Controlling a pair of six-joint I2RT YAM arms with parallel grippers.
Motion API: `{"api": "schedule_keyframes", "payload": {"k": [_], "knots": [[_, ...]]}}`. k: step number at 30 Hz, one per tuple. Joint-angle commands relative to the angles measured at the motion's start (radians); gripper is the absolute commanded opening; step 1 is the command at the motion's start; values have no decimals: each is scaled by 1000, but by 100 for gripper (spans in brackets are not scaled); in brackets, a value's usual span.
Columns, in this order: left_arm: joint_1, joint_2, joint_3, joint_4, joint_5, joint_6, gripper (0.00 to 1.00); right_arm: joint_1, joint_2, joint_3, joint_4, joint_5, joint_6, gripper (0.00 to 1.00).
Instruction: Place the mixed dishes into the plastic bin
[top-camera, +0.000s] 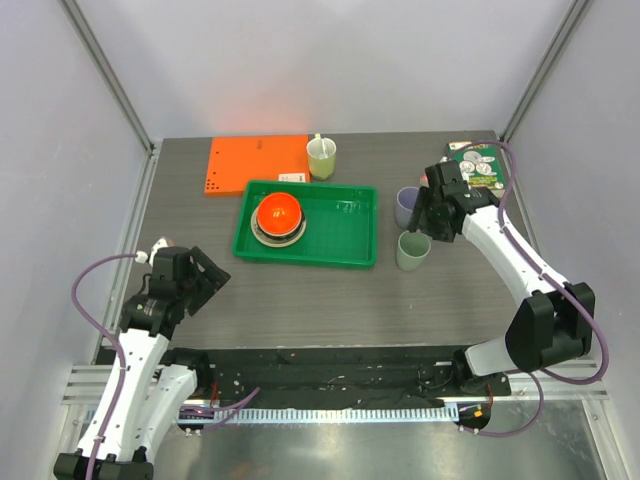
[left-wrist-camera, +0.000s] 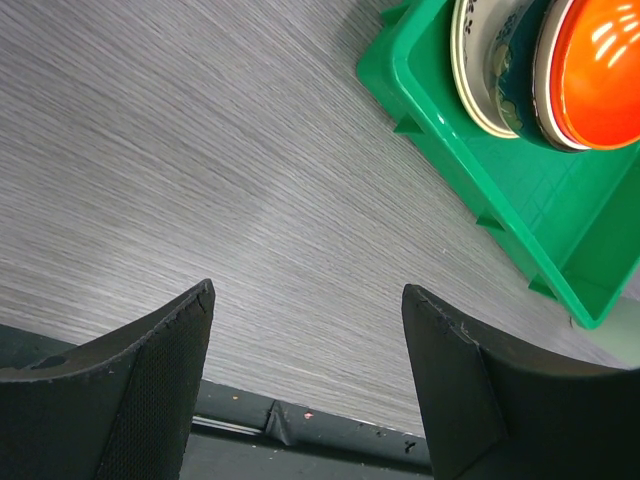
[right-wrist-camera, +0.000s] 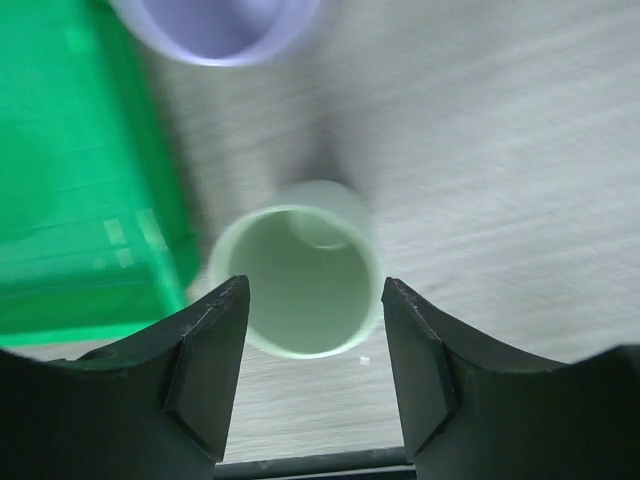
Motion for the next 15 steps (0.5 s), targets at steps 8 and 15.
{"api": "schedule_keyframes", "payload": {"k": [8, 15], "knots": [[5, 1, 0, 42, 10, 15, 75, -74, -41, -121, 38, -3, -36, 59], [5, 6, 1, 40, 7, 15, 75, -74, -3, -183, 89, -50, -33, 42]]}}
